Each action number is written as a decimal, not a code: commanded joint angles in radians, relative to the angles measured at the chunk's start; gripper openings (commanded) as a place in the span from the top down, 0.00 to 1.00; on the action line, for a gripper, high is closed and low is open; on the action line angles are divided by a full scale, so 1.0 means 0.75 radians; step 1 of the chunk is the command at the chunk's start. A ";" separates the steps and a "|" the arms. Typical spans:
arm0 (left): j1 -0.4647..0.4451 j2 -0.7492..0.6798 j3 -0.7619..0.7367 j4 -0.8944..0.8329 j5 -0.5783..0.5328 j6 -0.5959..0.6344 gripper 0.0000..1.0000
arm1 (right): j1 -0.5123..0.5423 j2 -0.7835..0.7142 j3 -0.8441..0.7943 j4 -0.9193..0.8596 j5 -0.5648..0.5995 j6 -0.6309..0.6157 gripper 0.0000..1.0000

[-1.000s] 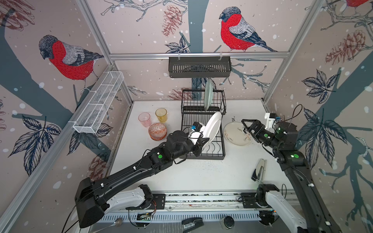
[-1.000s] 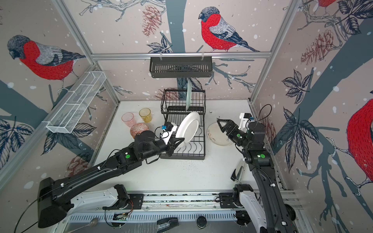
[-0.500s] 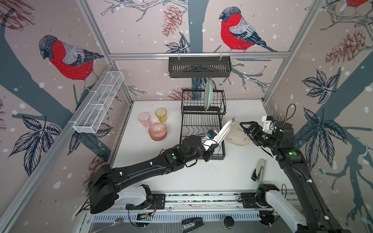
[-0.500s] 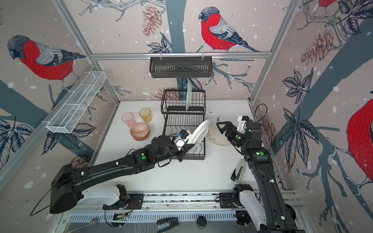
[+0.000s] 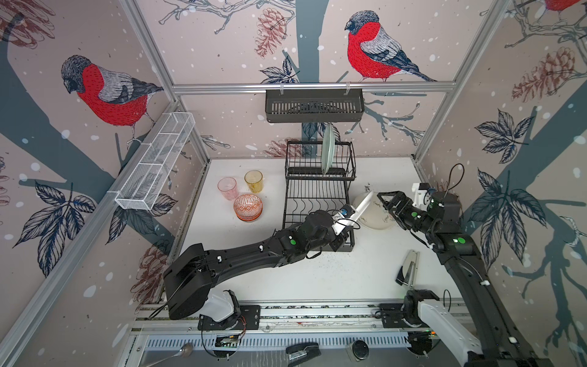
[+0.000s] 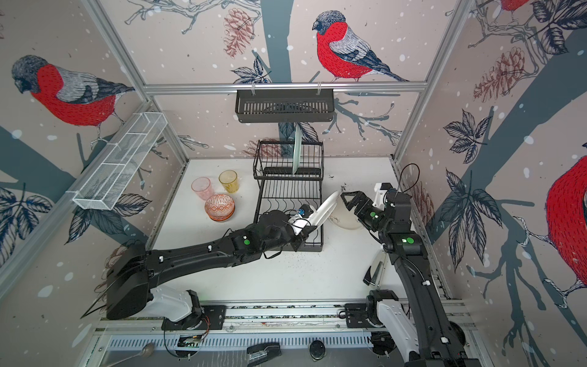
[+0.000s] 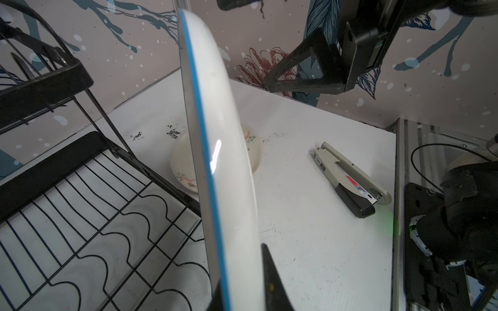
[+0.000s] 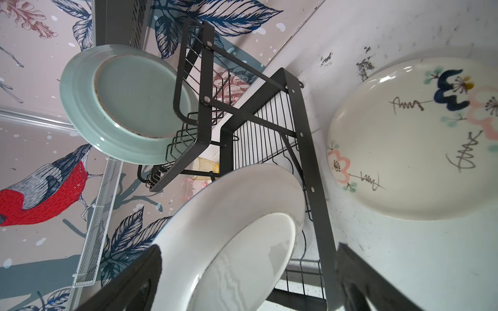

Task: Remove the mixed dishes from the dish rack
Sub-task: 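Carry the plate toward the right gripper while the right gripper reaches to it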

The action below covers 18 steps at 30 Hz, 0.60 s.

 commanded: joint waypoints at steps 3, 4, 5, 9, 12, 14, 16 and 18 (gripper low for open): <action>-0.036 0.068 0.089 0.153 -0.081 0.087 1.00 | -0.001 0.026 0.042 -0.027 0.017 -0.050 0.00; -0.052 0.086 0.102 0.143 -0.114 0.106 1.00 | 0.000 0.031 0.045 -0.028 0.015 -0.049 0.00; -0.066 0.100 0.112 0.138 -0.141 0.124 1.00 | 0.000 0.033 0.042 -0.024 0.011 -0.044 0.00; -0.118 0.153 0.161 0.126 -0.224 0.186 1.00 | 0.000 0.051 0.028 -0.020 0.005 -0.033 0.00; -0.140 0.183 0.190 0.131 -0.257 0.218 1.00 | 0.000 0.069 0.028 -0.033 0.005 -0.033 0.00; -0.150 0.198 0.204 0.138 -0.274 0.236 1.00 | 0.000 0.076 0.028 -0.043 0.005 -0.040 0.00; -0.157 0.226 0.232 0.137 -0.310 0.261 1.00 | 0.002 0.080 0.034 -0.060 0.010 -0.051 0.00; -0.176 0.269 0.282 0.112 -0.439 0.310 1.00 | 0.005 0.081 0.039 -0.066 0.004 -0.069 0.02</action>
